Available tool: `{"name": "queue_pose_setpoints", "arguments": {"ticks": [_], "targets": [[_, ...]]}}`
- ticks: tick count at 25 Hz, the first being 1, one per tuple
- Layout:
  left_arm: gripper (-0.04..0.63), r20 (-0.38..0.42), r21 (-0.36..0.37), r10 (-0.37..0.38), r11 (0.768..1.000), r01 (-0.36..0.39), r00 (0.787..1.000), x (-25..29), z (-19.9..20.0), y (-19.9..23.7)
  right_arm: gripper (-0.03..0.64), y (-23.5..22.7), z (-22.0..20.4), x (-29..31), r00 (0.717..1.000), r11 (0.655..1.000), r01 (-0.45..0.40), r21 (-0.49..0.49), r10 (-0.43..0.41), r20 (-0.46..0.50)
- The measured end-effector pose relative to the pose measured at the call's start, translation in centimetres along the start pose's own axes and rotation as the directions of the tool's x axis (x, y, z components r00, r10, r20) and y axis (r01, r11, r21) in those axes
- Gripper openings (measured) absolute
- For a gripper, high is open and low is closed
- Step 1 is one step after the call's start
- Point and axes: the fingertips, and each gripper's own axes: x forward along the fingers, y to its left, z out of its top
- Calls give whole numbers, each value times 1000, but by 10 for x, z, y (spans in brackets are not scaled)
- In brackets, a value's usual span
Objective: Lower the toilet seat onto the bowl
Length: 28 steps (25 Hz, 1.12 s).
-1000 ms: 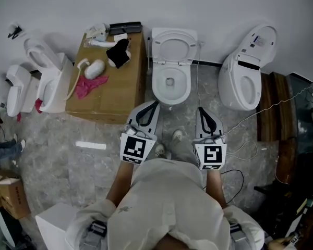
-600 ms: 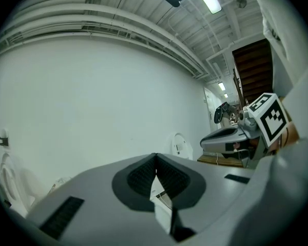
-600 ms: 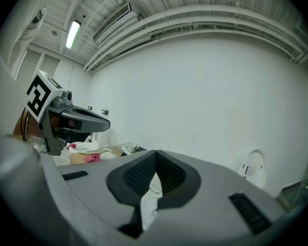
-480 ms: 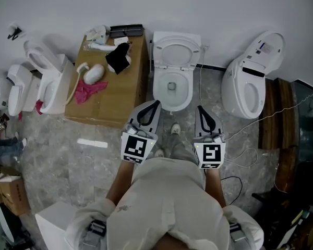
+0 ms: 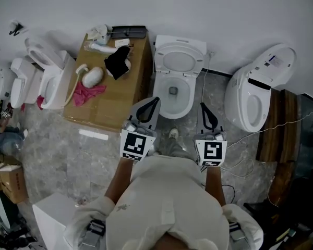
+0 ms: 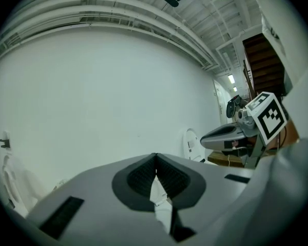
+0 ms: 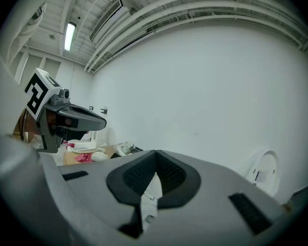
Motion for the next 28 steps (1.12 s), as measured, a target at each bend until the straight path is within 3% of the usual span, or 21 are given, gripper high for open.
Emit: {"name": "queue_pose_setpoints", "arguments": {"ticks": [15,28], "targets": [[14,-60,5,83,997,-83,995,81,5,12,6,-65,-9,72,997,996,-82,22,82,-3],[14,-65,13,43,999,-42,997,137,-14,41,6,-72,-14,128,995,995,-95,17,95,3]]}}
